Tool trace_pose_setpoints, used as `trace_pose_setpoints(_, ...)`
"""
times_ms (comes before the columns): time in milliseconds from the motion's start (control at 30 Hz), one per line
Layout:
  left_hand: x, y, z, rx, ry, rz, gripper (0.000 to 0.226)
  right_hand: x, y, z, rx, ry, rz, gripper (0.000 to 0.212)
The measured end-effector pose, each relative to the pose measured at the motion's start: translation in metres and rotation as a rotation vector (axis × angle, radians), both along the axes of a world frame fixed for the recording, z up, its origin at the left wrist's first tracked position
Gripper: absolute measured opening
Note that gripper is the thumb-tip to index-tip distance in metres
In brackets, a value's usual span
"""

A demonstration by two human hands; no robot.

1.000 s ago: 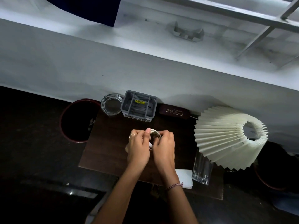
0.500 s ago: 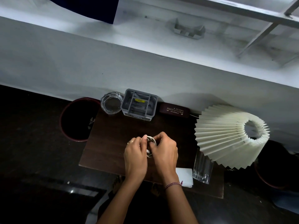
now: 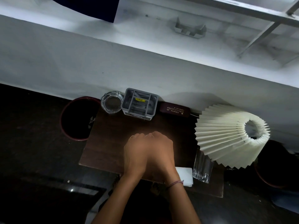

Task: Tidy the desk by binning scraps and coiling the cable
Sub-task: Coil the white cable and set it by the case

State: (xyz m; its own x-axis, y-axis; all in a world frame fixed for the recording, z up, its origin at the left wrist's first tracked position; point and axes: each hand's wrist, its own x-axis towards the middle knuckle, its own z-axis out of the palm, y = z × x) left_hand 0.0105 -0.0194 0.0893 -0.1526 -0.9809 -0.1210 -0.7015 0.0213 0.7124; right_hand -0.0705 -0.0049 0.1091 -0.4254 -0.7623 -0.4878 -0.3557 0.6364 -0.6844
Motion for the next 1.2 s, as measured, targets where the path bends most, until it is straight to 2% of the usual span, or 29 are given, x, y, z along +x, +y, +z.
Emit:
trace_pose_setpoints(133, -0.001, 0.003, -0.002, -0.006, 0.06, -0.002, 0.035, 0.008, 0.003, 0.0, -0.081, 0.101, -0.062, 0.005)
trace_pose_setpoints(300, 0.002, 0.0, 0.0, -0.089, 0.1, -0.049, 0.04, 0.016, 0.002, -0.001, -0.075, 0.348, 0.016, 0.003)
trace_pose_setpoints(333, 0.001, 0.0, 0.001, -0.111, 0.098, -0.087, 0.041, 0.016, 0.002, -0.002, -0.065, 0.333, -0.021, 0.003)
trace_pose_setpoints(433, -0.003, 0.003, 0.0, -0.061, 0.092, -0.113, 0.041, 0.009, 0.006, -0.003, -0.002, 0.106, -0.119, 0.01)
trace_pose_setpoints(567, -0.005, 0.005, -0.005, -0.013, 0.109, -0.037, 0.033, -0.007, 0.004, -0.005, 0.115, -0.013, -0.084, 0.018)
trace_pose_setpoints(667, -0.004, 0.001, -0.007, 0.03, 0.116, 0.009, 0.037, -0.019, 0.001, -0.006, 0.182, -0.257, -0.067, 0.016)
trace_pose_setpoints(733, -0.003, -0.003, -0.008, 0.035, 0.121, 0.046, 0.038, -0.021, 0.002, -0.005, 0.182, -0.333, -0.044, 0.02)
trace_pose_setpoints(800, -0.003, -0.002, -0.007, 0.029, 0.12, 0.036, 0.038, -0.019, 0.002, -0.005, 0.173, -0.321, -0.089, 0.021)
trace_pose_setpoints(1000, 0.0, 0.008, -0.007, -0.042, 0.094, -0.044, 0.039, 0.002, 0.005, -0.007, 0.015, -0.089, -0.186, 0.012)
trace_pose_setpoints(1067, 0.005, 0.009, -0.008, -0.058, 0.106, -0.05, 0.041, 0.001, 0.006, -0.01, 0.016, -0.1, -0.236, 0.01)
trace_pose_setpoints(1100, 0.006, 0.009, -0.008, -0.054, 0.124, -0.045, 0.044, -0.001, 0.007, -0.012, 0.033, -0.163, -0.267, 0.01)
trace_pose_setpoints(1200, 0.007, 0.012, -0.007, -0.001, 0.232, 0.03, 0.054, -0.009, 0.007, -0.014, 0.085, -0.516, -0.298, 0.015)
